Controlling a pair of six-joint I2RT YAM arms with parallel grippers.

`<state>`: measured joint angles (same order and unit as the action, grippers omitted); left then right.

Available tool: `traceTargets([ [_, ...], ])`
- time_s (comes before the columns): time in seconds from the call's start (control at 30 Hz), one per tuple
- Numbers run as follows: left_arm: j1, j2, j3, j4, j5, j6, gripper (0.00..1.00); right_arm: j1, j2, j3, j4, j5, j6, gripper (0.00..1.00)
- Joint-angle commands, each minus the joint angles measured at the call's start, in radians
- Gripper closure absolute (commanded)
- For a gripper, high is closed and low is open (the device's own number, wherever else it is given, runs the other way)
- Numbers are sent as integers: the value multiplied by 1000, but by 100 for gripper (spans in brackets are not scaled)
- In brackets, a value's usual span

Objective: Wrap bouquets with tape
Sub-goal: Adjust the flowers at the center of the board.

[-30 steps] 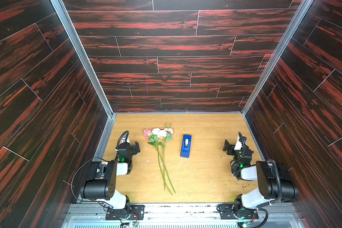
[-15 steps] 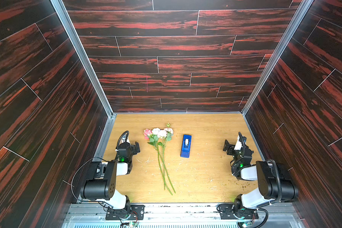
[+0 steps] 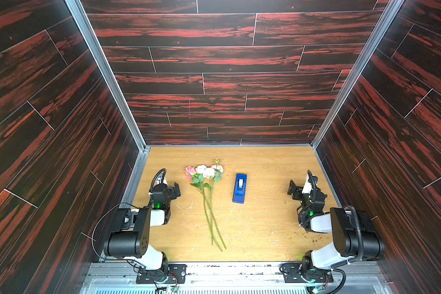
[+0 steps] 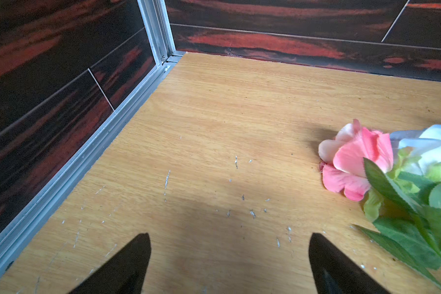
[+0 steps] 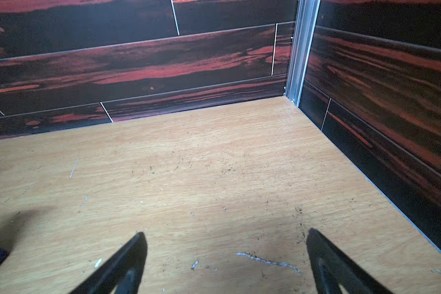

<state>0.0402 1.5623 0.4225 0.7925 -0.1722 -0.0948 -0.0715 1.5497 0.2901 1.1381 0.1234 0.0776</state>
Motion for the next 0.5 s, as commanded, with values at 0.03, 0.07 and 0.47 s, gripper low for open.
traceTargets([
  [0.03,6,-23,13,-2,0,-10,0,0,18,12,23,-1,3,2],
  [0.07,6,-22,12,-2,1,-10,0,0,18,11,24,-1,3,2],
  [0.47,4,-212,212,-539,-131,-103,0,232,-267,304,-703,103,-62,1],
])
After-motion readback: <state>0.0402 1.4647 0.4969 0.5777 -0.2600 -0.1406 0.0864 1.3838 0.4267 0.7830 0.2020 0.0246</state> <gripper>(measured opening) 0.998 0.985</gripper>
